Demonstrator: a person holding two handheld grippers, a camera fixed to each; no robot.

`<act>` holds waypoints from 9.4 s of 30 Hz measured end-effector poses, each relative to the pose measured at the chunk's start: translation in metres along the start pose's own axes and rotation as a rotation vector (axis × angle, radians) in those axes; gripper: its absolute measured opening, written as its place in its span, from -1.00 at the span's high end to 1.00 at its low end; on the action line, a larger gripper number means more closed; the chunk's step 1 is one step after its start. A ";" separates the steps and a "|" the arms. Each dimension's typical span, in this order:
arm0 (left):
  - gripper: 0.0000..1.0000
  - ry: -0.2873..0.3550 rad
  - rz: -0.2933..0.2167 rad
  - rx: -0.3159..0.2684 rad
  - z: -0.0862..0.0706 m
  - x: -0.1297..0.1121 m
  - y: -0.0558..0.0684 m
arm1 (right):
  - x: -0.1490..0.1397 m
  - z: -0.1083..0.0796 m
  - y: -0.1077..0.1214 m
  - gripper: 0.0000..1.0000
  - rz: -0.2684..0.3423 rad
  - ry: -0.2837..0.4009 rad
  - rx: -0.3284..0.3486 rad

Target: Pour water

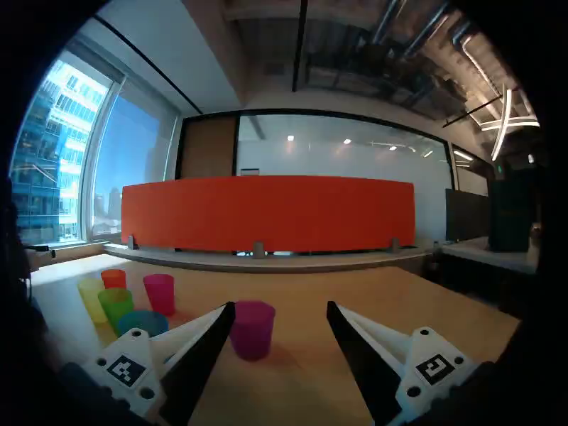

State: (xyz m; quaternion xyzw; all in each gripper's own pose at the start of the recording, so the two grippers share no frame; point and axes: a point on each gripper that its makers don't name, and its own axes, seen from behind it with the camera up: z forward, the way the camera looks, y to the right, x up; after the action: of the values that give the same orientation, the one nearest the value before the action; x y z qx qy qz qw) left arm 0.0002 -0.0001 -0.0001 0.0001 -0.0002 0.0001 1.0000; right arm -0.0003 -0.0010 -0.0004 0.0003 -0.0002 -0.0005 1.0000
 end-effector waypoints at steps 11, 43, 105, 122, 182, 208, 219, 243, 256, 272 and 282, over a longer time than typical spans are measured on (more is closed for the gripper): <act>-0.95 -0.002 0.010 -0.004 0.000 0.025 0.002 | 0.033 0.001 -0.015 -0.99 -0.029 0.007 0.032; -0.95 0.029 -0.053 -0.239 0.029 0.193 0.037 | 0.183 -0.002 -0.029 -0.99 0.008 -0.034 0.150; -0.96 -0.281 0.112 -0.822 0.011 0.088 0.149 | 0.079 -0.031 -0.125 -0.99 -0.128 -0.326 0.647; -0.96 -0.388 0.205 -0.877 0.032 0.037 0.178 | 0.022 -0.025 -0.136 -0.99 -0.141 -0.422 0.693; -0.96 -0.619 0.338 -0.993 0.052 -0.069 0.256 | -0.036 -0.022 -0.150 -0.99 -0.175 -0.511 0.744; -0.78 -0.575 0.288 -0.978 0.052 -0.056 0.261 | -0.045 -0.023 -0.149 -0.99 -0.178 -0.523 0.740; -0.78 -0.523 0.269 -0.972 0.045 -0.038 0.252 | -0.061 -0.024 -0.155 -0.99 -0.192 -0.539 0.748; -0.78 -0.445 0.220 -0.930 0.020 -0.004 0.216 | -0.088 -0.002 -0.176 -1.00 -0.218 -0.540 0.747; -0.78 -0.424 0.182 -0.906 0.008 0.004 0.201 | -0.089 -0.001 -0.177 -0.80 -0.226 -0.549 0.740; -0.78 -0.333 0.134 -0.893 -0.015 0.044 0.187 | -0.018 -0.015 -0.190 -0.80 -0.222 -0.424 0.740; -0.78 -0.229 0.100 -0.888 -0.037 0.080 0.183 | 0.038 -0.029 -0.203 -0.80 -0.184 -0.291 0.736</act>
State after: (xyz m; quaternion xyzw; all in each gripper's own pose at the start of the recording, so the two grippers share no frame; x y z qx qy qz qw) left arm 0.0798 0.1824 -0.0368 -0.4285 -0.1106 0.0481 0.8955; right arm 0.0378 -0.2036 -0.0295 0.3581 -0.1420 -0.0900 0.9184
